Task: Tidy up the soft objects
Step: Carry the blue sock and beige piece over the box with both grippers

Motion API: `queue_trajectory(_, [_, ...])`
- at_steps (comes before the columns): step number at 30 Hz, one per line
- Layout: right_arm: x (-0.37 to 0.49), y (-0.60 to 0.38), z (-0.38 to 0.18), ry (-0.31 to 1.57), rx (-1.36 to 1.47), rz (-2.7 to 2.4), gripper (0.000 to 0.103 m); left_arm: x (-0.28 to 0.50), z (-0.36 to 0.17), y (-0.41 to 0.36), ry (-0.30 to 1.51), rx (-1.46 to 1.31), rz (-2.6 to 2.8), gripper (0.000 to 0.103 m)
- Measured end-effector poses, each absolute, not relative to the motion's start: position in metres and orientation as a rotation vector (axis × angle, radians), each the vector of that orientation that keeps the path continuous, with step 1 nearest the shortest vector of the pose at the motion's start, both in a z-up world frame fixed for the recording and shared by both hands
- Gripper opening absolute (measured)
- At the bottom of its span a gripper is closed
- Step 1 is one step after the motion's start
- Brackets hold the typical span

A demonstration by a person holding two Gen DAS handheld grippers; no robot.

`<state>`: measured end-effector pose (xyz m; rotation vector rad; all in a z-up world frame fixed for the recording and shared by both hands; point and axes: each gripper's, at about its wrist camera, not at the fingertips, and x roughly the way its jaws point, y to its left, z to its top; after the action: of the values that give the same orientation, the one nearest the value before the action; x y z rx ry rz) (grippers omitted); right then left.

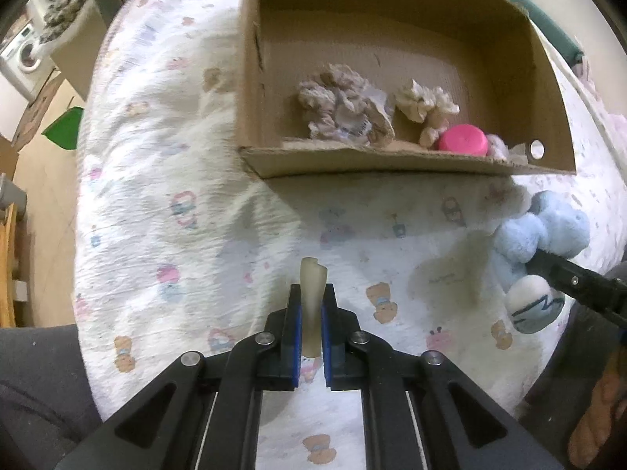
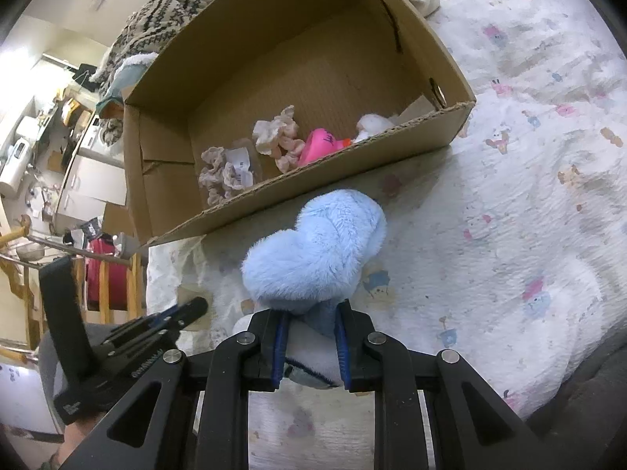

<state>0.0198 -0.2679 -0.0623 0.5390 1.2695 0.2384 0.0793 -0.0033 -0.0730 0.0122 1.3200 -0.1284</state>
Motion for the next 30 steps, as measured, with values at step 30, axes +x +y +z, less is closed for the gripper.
queue_trajectory(30, [0.020, -0.285, 0.015, 1.022, 0.491, 0.299, 0.023, 0.074, 0.049, 0.019, 1.026, -0.137, -0.140, 0.008])
